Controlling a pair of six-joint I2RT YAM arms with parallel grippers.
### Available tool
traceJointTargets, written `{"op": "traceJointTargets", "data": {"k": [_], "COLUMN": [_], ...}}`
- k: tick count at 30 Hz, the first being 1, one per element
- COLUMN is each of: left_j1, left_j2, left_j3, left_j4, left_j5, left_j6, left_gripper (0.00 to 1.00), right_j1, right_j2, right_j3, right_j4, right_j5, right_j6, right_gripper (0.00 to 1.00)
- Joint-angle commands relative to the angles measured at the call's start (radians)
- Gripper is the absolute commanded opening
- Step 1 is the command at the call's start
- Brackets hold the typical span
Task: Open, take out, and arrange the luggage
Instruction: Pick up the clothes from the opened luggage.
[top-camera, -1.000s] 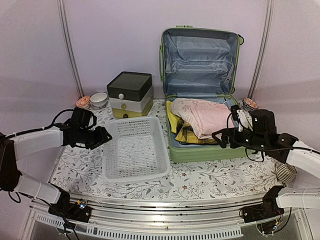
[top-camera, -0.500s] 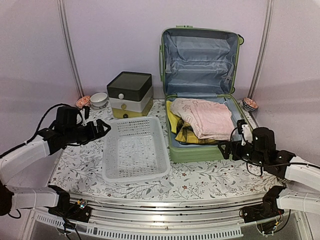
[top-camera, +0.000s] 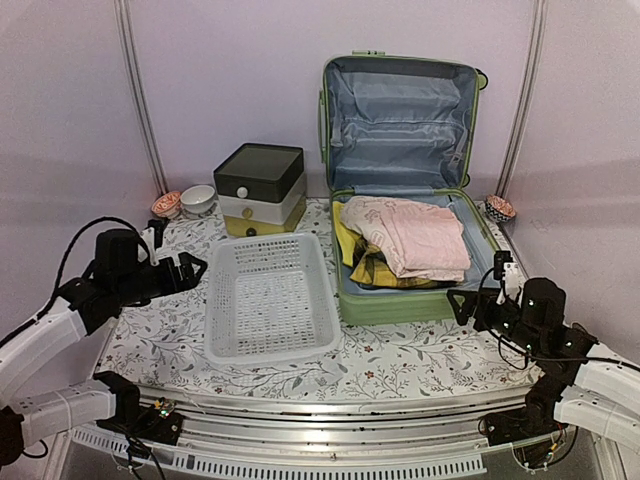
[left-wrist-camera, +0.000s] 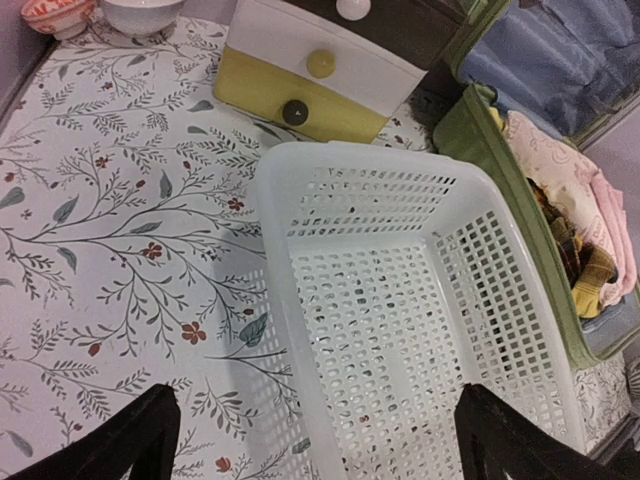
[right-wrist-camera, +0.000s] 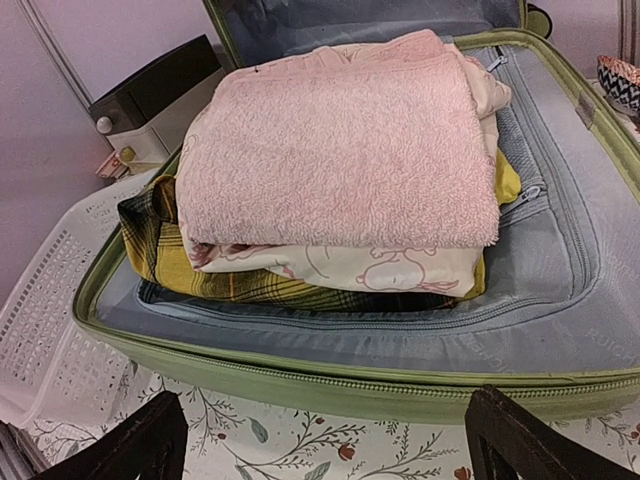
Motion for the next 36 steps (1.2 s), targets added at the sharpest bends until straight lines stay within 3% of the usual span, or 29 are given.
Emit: {"op": "traceJointTargets", "data": {"k": [1, 8, 11, 26, 36], "left_j1": [-0.005, -0.004, -0.004, -0.001, -0.004], "left_j2": [0.068, 0.169, 0.188, 0.173, 0.135], "left_j3": [0.062, 0.102, 0.135, 0.139, 0.127], "left_j4": [-0.092, -0.113, -0.167, -0.131, -0.113], "left_j5": [-0.03, -0.003, -0.086, 0.083, 0.136], "left_j6": [0.044, 0.088, 0.09, 0.163, 0.152], "left_gripper": [0.98, 0.98, 0.98, 0.98, 0.98], "right_j1": [-0.004, -0.004, -0.003, -0.004, -0.003], "right_j2": [0.024, 0.114, 0.111, 0.197, 0.143], "right_j3": [-0.016, 0.026, 0.026, 0.059, 0.108], "right_j4": [0.061, 0.033, 0.032, 0.017, -0.039], "right_j5": [-0.008, -0.008, -0.031, 0.01, -0.011], "right_j6": [0.022, 0.016, 0.01, 0.014, 0.024], "right_gripper": [0.99, 0.99, 0.99, 0.99, 0.99]}}
